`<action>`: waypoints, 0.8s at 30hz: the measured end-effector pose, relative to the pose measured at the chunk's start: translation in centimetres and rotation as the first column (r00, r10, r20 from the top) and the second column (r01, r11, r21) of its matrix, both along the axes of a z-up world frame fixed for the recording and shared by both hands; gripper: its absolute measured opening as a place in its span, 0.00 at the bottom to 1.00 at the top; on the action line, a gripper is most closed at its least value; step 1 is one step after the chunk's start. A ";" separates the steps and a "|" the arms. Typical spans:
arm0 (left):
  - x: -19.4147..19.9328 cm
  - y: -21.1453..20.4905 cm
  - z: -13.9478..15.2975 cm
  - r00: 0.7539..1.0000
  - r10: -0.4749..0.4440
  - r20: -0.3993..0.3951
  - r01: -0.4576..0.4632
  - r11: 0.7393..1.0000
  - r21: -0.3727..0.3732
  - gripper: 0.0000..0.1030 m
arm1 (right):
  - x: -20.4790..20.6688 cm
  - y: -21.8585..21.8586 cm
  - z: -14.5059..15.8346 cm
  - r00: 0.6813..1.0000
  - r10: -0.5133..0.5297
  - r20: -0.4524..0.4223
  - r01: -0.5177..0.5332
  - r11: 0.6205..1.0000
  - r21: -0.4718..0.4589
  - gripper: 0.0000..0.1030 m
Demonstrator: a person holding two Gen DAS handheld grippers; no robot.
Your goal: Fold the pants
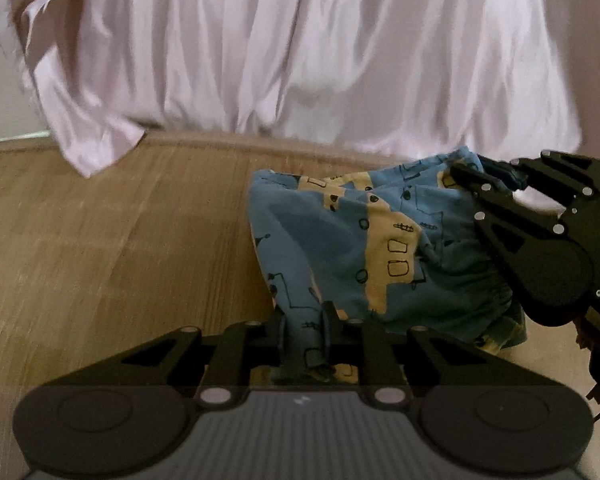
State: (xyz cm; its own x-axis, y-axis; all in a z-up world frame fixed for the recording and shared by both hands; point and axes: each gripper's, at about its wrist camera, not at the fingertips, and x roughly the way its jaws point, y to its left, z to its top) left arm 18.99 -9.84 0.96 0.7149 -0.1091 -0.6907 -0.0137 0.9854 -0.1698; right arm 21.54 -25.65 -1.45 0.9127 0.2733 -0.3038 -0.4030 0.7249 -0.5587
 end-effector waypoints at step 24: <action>11.0 3.2 -5.6 0.995 0.049 -0.085 -0.052 0.998 -0.034 0.52 | 17.5 -2.1 -5.0 0.930 -0.122 -0.346 0.196 0.963 0.187 0.28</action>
State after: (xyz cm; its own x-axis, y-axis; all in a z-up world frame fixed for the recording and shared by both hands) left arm 29.98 -6.68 -4.62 0.6594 -0.1005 -0.7450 -0.0792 0.9762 -0.2019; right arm 39.03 -27.70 -6.45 0.8086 0.2250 -0.5436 -0.4059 0.8822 -0.2386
